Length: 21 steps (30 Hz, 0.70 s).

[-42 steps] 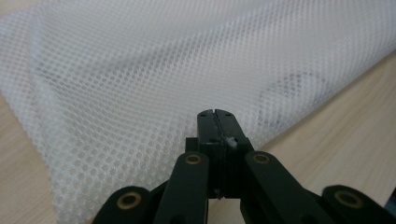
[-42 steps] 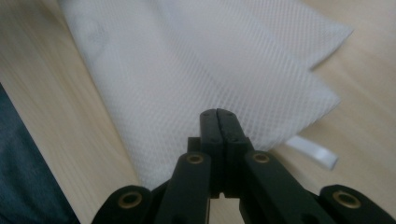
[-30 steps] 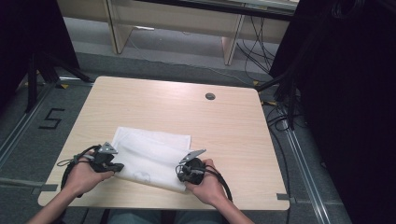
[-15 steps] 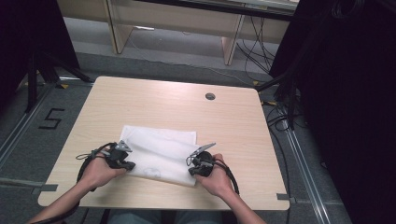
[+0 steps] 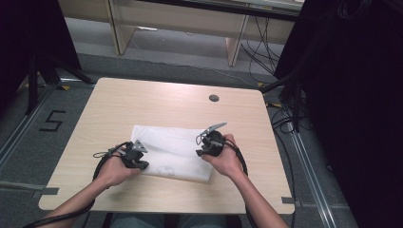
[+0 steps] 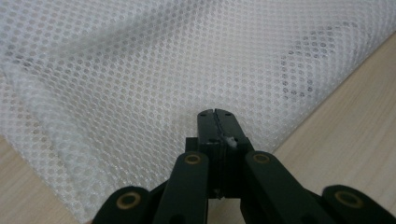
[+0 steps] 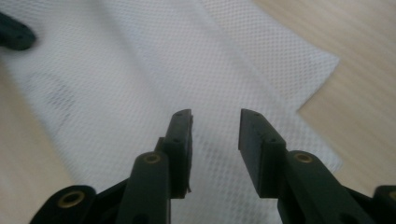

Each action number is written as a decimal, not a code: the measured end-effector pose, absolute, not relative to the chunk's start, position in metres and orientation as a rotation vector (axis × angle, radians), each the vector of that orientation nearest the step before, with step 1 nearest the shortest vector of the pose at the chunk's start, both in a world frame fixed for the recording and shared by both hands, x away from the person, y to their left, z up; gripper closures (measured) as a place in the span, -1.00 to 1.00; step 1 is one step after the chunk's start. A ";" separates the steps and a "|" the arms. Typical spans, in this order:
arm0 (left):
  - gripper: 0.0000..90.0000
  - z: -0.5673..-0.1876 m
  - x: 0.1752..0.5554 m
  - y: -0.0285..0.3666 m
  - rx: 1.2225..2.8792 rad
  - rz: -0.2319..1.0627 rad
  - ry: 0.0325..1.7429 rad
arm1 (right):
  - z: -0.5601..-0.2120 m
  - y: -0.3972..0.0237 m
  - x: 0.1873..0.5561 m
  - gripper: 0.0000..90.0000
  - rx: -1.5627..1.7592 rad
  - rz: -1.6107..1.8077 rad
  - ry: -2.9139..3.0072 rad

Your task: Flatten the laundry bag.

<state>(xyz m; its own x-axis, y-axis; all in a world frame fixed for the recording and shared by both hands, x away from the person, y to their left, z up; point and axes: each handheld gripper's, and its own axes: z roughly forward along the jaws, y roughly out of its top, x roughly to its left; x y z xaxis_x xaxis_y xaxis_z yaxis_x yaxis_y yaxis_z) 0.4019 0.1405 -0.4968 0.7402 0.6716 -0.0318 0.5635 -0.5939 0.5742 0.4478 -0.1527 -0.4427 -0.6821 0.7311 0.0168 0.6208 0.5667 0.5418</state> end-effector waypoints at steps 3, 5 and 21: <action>0.98 -0.497 0.402 0.139 2.366 0.253 0.932 | -0.447 -0.146 0.470 0.29 1.156 0.746 2.576; 0.98 -0.497 0.402 0.140 2.366 0.252 0.927 | -0.452 -0.142 0.483 0.20 1.170 0.703 2.574; 0.98 -0.498 0.402 0.138 2.364 0.257 0.928 | -0.484 -0.120 0.501 0.84 0.951 0.605 2.721</action>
<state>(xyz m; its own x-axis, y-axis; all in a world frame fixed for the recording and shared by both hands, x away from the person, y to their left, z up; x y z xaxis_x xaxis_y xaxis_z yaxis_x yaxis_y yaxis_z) 0.4016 0.1380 -0.4980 0.7395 0.6725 -0.0312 0.5606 -0.5895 0.5815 0.5009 -0.1202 -0.4835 -0.7743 0.6310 -0.0482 0.5511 0.7098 0.4388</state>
